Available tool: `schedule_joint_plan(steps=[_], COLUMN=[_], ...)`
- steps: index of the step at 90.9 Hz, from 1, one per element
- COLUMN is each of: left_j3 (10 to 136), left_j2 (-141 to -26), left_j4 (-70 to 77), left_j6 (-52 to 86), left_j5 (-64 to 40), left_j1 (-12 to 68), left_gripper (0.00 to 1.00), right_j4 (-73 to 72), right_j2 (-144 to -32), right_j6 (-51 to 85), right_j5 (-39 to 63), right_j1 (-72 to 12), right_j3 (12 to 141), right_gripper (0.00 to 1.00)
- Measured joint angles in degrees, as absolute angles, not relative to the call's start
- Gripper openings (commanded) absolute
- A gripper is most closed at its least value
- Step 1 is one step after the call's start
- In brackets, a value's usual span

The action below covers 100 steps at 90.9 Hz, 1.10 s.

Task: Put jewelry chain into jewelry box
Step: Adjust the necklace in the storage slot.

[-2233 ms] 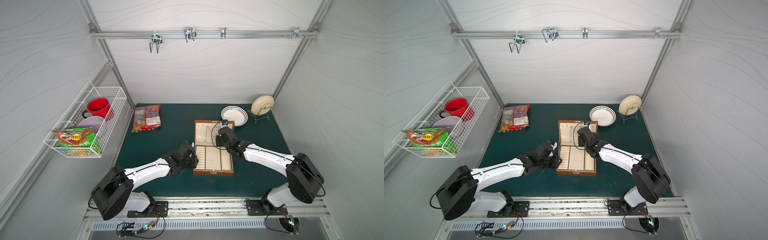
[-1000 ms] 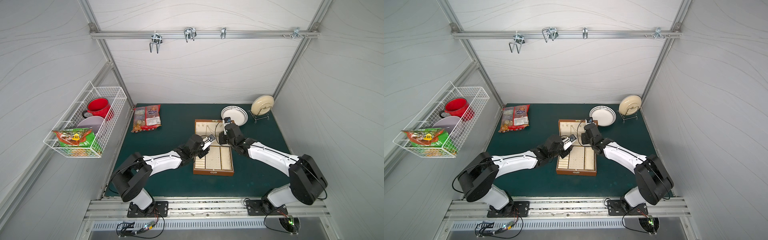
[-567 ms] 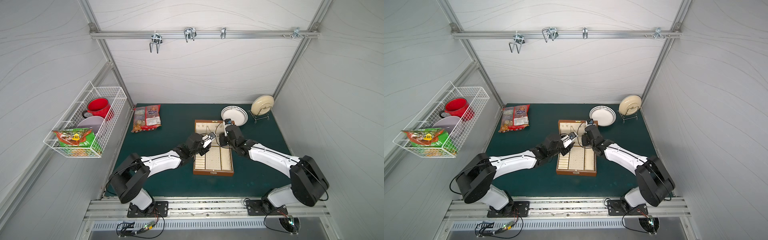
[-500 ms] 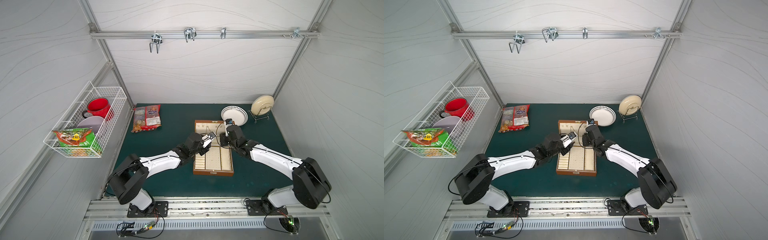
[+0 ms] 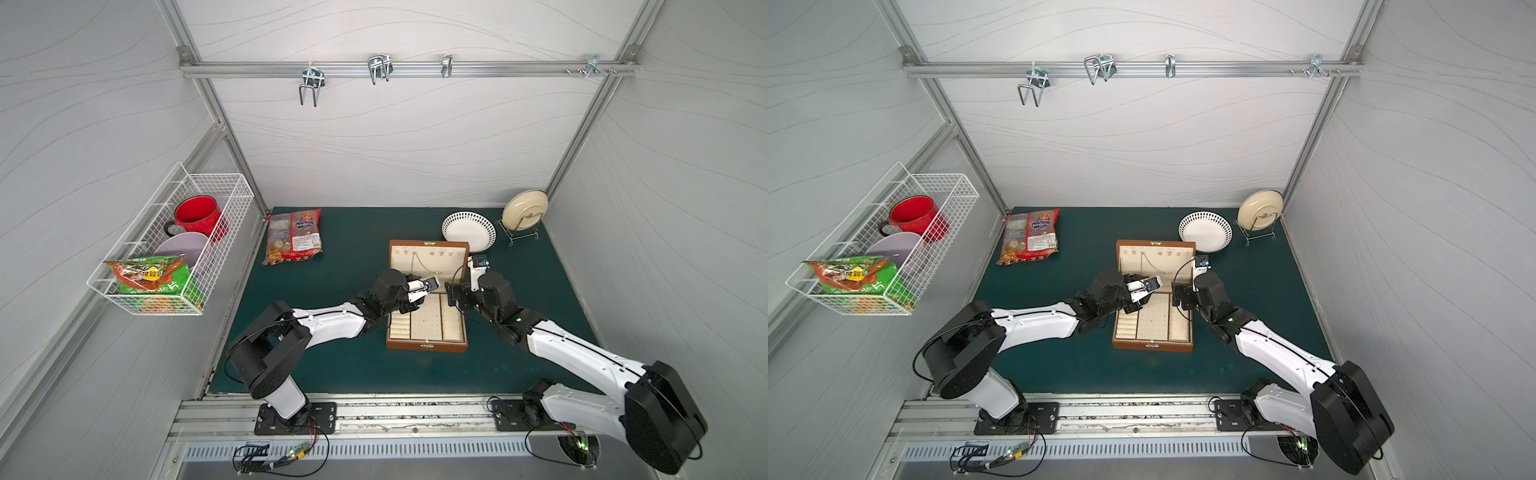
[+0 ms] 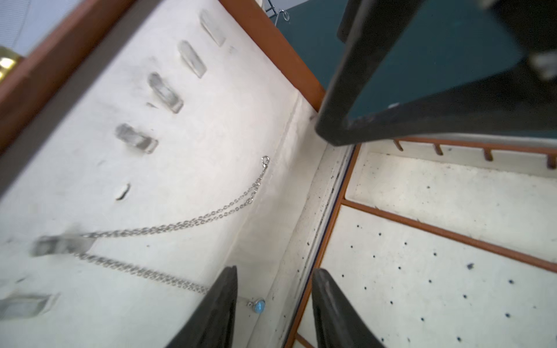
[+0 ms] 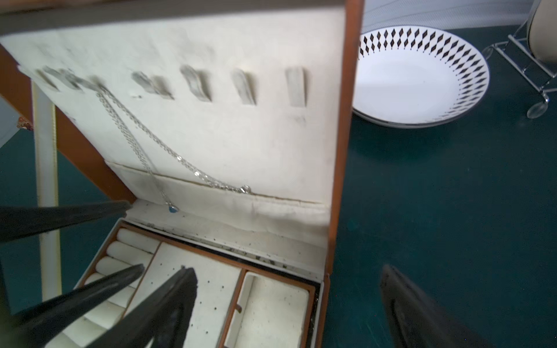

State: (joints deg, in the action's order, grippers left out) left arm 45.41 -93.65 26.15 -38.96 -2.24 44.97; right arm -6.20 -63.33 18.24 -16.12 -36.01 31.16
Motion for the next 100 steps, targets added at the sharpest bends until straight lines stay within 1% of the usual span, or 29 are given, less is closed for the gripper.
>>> schedule_joint_plan(steps=[7,17,25,38,53,63,77,84,94,100], left_j3=[45.5,46.2,46.8,48.1,49.6,49.9,50.7,51.2,52.4,53.5], left_j2=[-95.2,-97.1,-97.8,-97.9,-98.0,-98.0,-98.7,-99.3,-99.9,-100.4], left_j4=[26.7,27.6,27.8,27.8,27.8,27.2,25.9,25.8,24.4,22.9], left_j6=[-40.4,-42.1,-43.1,-44.1,-45.1,-45.8,-46.1,-46.1,-46.1,-46.1], left_j5=[-2.3,-2.2,-1.7,-0.7,-0.2,0.0,0.1,0.3,0.6,0.9], left_j1=[45.0,45.0,45.0,45.0,45.0,45.0,44.9,44.7,44.6,44.6], left_gripper=[0.45,0.45,0.46,0.46,0.46,0.46,0.45,0.45,0.44,0.44], right_j4=[-5.6,-5.1,-3.8,0.6,3.6,5.1,5.2,4.8,4.8,4.6], right_j2=[-61.9,-59.2,-56.7,-54.9,-53.7,-54.1,-59.6,-61.0,-61.1,-61.1], right_j6=[19.3,22.0,24.8,28.8,31.6,32.4,33.0,33.2,33.1,33.2], right_j5=[-15.0,-13.3,-12.5,-10.9,-8.8,-8.3,-7.5,-7.4,-7.7,-7.7], right_j1=[-35.7,-35.6,-35.6,-35.5,-35.5,-35.5,-35.5,-35.7,-36.0,-36.1], right_j3=[30.7,29.9,28.0,25.3,21.6,20.4,21.1,21.5,21.7,21.7], right_gripper=[0.99,0.95,0.90,0.78,0.77,0.77,0.74,0.68,0.63,0.63])
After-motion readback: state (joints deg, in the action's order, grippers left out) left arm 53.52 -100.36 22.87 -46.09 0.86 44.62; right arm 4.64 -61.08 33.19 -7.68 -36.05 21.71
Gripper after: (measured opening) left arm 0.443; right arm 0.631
